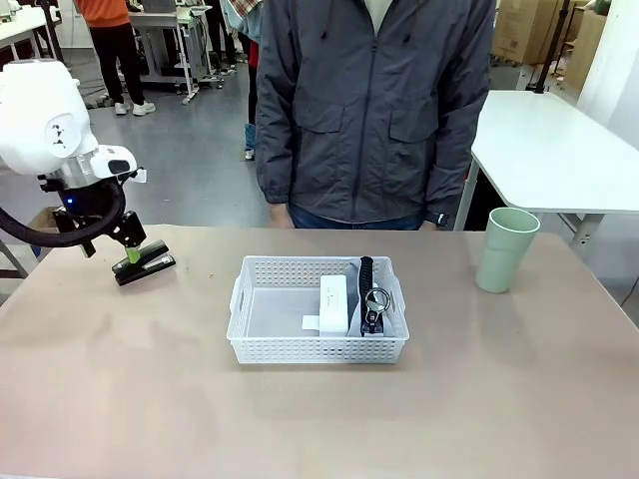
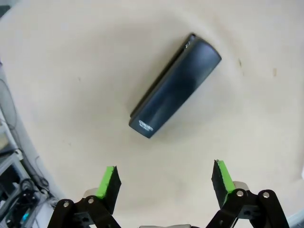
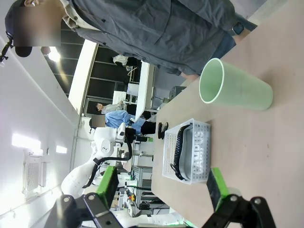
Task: Efficiently arrange items inside the basket to fit them all.
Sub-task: Pick up the Stapler and place it inside the Organizing basket.
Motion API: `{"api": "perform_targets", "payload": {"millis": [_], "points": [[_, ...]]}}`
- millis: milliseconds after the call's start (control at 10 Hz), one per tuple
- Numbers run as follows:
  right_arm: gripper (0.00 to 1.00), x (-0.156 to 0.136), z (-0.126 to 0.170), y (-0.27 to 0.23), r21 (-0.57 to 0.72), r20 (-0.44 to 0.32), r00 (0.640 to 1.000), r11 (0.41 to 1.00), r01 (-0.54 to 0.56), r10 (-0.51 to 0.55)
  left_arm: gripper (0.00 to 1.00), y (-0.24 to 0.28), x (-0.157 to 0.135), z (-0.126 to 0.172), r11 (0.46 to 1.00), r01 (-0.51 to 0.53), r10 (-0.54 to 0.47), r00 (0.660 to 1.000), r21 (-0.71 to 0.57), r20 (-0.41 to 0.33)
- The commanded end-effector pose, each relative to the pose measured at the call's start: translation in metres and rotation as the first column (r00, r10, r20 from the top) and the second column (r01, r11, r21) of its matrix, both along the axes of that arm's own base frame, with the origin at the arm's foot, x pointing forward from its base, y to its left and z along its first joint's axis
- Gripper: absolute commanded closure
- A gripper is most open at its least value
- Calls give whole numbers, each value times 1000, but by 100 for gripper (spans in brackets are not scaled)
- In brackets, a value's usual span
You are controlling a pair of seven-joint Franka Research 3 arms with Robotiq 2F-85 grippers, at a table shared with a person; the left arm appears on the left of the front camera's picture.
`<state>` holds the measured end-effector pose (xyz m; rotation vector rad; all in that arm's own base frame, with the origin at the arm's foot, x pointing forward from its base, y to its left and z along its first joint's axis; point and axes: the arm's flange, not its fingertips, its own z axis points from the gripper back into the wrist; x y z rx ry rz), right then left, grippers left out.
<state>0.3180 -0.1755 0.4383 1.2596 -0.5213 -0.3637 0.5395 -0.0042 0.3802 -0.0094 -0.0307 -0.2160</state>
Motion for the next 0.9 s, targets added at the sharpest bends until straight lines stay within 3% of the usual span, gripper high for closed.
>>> {"api": "perform_targets", "payload": {"millis": [0, 400, 800], "points": [[0, -1, 1, 0, 3, 9, 1000, 1000, -3, 3, 0, 1, 3, 5, 1000, -9, 9, 998, -3, 54], [0, -1, 1, 0, 3, 9, 1000, 1000, -3, 3, 0, -6, 2, 41, 997, -14, 27, 981, -69, 191], [0, -1, 1, 0, 3, 9, 1000, 1000, -3, 3, 0, -6, 8, 45, 999, -21, 30, 984, -49, 178]]}}
